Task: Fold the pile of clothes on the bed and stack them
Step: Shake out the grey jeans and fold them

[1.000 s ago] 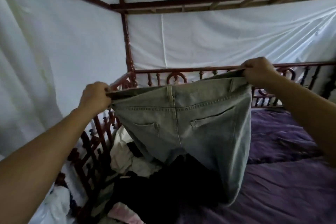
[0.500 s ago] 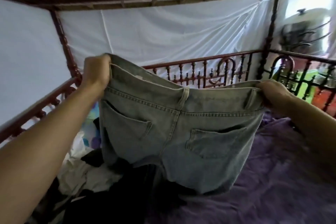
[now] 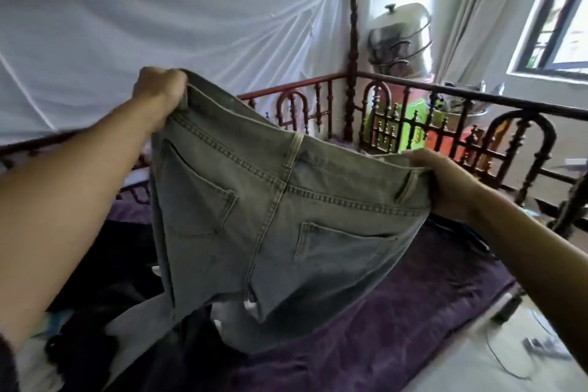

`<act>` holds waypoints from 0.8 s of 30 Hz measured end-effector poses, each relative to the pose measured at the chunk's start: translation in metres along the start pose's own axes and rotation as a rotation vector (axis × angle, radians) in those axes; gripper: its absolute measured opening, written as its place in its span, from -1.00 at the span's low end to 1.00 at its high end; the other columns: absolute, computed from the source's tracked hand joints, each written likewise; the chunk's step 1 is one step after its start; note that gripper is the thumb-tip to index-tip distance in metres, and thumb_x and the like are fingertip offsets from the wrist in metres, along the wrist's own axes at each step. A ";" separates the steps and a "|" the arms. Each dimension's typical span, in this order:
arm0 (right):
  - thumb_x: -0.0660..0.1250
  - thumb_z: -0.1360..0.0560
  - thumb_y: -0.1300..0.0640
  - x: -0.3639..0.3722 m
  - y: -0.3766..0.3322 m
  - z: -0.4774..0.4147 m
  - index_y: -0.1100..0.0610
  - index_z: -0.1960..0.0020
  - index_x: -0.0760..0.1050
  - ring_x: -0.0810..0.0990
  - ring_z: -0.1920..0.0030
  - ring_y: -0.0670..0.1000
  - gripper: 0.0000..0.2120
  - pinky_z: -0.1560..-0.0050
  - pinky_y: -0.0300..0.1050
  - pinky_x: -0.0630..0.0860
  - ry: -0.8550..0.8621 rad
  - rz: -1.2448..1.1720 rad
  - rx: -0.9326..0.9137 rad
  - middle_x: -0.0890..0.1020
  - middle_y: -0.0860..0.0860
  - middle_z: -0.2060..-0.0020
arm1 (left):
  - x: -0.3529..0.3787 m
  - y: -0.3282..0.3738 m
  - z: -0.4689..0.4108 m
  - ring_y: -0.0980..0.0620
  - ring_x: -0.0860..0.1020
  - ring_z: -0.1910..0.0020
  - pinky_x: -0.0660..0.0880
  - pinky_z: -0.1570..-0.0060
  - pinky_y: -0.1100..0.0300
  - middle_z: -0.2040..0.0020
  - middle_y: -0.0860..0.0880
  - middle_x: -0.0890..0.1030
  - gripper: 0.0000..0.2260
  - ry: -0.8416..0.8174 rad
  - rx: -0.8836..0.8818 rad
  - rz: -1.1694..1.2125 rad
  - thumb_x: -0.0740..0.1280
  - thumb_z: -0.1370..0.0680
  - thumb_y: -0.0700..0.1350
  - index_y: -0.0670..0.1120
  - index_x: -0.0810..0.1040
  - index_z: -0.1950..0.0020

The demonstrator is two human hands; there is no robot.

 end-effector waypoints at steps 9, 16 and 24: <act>0.35 -0.34 0.49 -0.124 0.095 0.000 0.27 -0.14 0.61 0.63 -0.02 0.18 -0.60 -0.10 0.09 0.58 -0.051 0.208 0.159 0.65 0.26 -0.04 | 0.233 -0.029 0.015 -0.17 0.60 0.43 0.58 0.38 0.04 0.36 -0.25 0.57 -0.89 -0.364 0.029 -0.481 0.25 -0.46 -0.28 -0.24 0.52 0.24; 0.45 -0.40 0.37 -0.247 0.172 -0.038 0.21 0.05 0.65 0.65 0.30 -0.04 -0.84 0.35 -0.24 0.53 0.311 0.392 0.345 0.70 0.07 0.24 | 0.448 -0.057 0.038 0.08 0.49 0.67 0.50 0.55 0.25 0.63 -0.02 0.51 -0.72 -0.722 -0.307 0.013 0.10 -0.57 -0.28 -0.16 0.49 0.28; 0.45 -0.42 0.29 -0.385 0.210 -0.070 0.10 0.13 0.63 0.67 0.36 -0.10 -0.89 0.46 -0.29 0.51 0.653 0.336 0.402 0.71 -0.01 0.33 | 0.623 -0.008 0.058 0.00 0.55 0.34 0.56 0.30 0.08 0.25 -0.10 0.55 -0.80 -0.714 -0.277 0.282 0.24 -0.52 -0.32 -0.04 0.40 0.20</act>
Point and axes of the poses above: each hand's wrist, its own z-axis away from the middle knuckle, its own x-axis out of the palm, y = z × x, the point moved 8 cm from there along -z, towards the middle knuckle
